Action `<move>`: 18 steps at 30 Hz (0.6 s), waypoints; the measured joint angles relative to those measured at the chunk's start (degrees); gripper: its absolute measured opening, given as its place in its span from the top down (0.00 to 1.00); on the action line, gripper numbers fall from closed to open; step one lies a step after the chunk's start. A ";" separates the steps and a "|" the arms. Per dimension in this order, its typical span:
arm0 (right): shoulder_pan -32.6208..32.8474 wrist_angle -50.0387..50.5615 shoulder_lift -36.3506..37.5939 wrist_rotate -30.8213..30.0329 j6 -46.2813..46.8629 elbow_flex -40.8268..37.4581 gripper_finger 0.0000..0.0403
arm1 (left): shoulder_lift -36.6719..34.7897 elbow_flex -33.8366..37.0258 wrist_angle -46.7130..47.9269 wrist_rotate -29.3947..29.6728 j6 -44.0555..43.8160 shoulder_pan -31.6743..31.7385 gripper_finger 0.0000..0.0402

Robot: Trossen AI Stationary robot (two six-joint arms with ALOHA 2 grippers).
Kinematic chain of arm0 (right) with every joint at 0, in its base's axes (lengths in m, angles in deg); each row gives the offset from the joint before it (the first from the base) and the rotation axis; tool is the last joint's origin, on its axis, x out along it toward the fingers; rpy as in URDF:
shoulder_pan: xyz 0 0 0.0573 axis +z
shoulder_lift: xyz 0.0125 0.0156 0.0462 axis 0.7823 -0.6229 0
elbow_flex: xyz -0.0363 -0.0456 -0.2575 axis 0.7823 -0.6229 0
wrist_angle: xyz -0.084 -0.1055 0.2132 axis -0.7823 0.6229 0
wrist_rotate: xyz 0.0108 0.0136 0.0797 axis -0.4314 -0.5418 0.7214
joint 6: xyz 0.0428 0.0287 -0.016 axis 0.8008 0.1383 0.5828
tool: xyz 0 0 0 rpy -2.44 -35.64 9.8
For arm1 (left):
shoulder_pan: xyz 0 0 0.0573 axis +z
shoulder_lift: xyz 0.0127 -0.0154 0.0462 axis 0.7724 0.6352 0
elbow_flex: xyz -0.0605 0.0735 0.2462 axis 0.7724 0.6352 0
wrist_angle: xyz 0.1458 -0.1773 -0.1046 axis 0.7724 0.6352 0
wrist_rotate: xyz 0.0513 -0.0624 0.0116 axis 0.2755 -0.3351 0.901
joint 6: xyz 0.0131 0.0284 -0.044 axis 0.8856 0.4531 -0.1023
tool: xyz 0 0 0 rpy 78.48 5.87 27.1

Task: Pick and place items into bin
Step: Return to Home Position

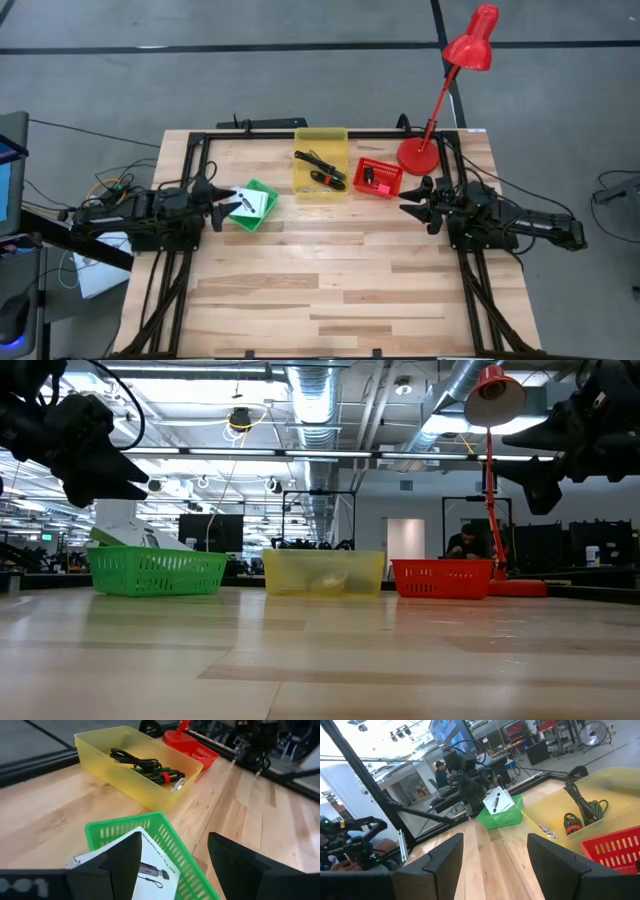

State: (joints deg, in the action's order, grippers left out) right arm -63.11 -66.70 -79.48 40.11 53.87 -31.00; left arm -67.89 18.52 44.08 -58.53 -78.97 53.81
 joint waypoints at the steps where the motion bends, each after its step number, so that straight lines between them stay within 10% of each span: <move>1: 0.00 0.00 0.00 0.00 0.00 0.00 0.46 | 0.00 0.00 0.06 -0.02 1.26 0.00 0.45; 11: 0.00 0.00 0.00 0.02 0.00 0.00 0.46 | 0.00 -0.04 -3.85 -1.37 8.14 0.01 0.45; 18: 0.00 -0.01 0.00 0.02 0.00 -0.02 0.46 | 0.00 -0.13 -19.07 -20.62 26.36 -0.02 0.45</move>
State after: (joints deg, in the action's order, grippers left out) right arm -63.11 -66.71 -79.48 40.13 53.87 -31.02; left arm -67.89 18.39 25.01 -79.16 -52.61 53.79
